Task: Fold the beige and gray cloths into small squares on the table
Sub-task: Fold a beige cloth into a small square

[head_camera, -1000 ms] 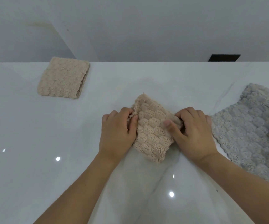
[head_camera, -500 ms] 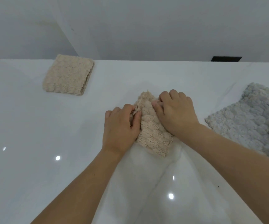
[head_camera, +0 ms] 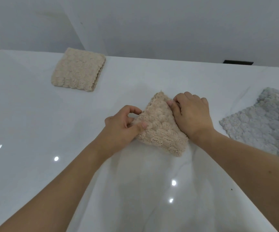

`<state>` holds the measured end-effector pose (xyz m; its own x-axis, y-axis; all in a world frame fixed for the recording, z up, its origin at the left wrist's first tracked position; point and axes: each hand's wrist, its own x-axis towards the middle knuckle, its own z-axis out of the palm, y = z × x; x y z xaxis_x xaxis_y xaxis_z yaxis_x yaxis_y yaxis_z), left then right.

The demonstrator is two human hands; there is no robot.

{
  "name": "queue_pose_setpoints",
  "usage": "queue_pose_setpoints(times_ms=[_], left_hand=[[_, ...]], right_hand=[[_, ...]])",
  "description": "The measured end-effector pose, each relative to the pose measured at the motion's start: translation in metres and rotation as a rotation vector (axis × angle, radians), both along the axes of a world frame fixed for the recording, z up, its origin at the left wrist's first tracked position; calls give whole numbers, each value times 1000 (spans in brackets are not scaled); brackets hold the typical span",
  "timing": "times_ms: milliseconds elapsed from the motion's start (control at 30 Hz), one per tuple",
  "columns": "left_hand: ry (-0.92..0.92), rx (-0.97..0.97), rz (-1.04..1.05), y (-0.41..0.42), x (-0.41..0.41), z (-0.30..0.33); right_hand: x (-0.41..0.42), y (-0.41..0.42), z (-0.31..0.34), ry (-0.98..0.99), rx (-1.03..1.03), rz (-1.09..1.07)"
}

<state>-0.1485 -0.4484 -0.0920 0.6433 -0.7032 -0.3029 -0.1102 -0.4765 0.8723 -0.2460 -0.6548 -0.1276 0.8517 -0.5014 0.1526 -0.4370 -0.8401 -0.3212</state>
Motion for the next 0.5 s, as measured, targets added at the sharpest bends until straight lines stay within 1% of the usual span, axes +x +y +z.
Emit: queue_pose_setpoints(times_ms=[100,200,267,367,433,500], left_hand=[[-10,85,57,-3,0,5],[-103,211,136,-14,-4,7],[-276,259,158,-21,-6,8],[-616,243,145,-27,-5,0],[-761,252,152,-23,-4,-8],[-829,231,191,-14,-4,-13]], right_hand=[[-1,0,0,-16,8,-2],[-1,-2,2,-57,55,0],[-1,-2,3,-84,101,-1],[-1,-2,4,-84,161,-4],[-1,-1,4,-80,182,1],[-2,-1,4,-78,191,16]])
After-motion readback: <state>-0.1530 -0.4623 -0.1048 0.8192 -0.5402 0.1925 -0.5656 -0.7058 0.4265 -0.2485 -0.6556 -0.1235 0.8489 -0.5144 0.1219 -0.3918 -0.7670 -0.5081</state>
